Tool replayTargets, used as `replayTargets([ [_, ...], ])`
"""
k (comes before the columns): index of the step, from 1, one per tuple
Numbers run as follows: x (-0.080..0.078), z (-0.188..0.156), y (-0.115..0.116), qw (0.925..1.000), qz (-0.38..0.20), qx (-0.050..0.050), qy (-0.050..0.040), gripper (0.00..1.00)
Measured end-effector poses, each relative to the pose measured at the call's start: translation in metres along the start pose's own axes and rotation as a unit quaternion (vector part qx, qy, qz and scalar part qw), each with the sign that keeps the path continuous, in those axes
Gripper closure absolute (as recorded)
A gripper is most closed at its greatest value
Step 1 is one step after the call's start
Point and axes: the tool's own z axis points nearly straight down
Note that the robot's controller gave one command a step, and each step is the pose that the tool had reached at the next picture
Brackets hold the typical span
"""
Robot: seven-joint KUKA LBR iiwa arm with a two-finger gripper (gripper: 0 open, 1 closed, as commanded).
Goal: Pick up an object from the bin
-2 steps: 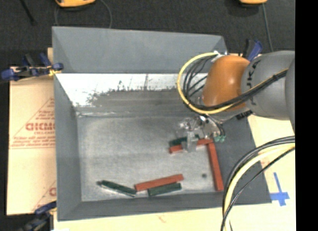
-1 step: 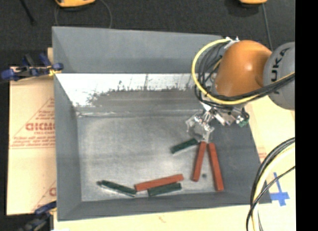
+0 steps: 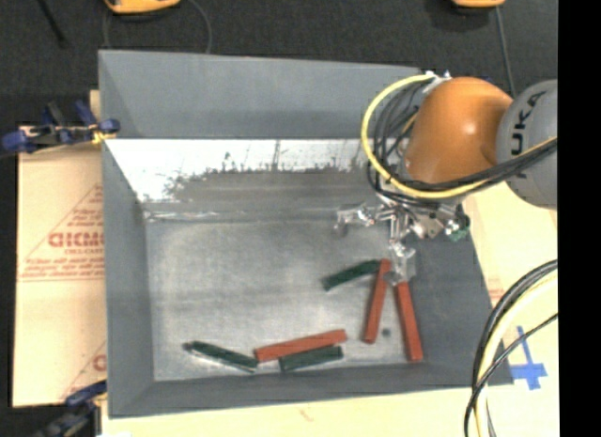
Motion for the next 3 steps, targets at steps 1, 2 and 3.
replayTargets([
  [1, -0.047, -0.039, -0.012, 0.9799, -0.199, 0.002, -0.0011, 0.00],
  [2, 0.050, 0.058, 0.008, 0.9924, -0.123, 0.000, -0.0006, 0.00],
  [3, 0.047, 0.054, 0.007, 0.9921, -0.126, 0.003, -0.0014, 1.00],
])
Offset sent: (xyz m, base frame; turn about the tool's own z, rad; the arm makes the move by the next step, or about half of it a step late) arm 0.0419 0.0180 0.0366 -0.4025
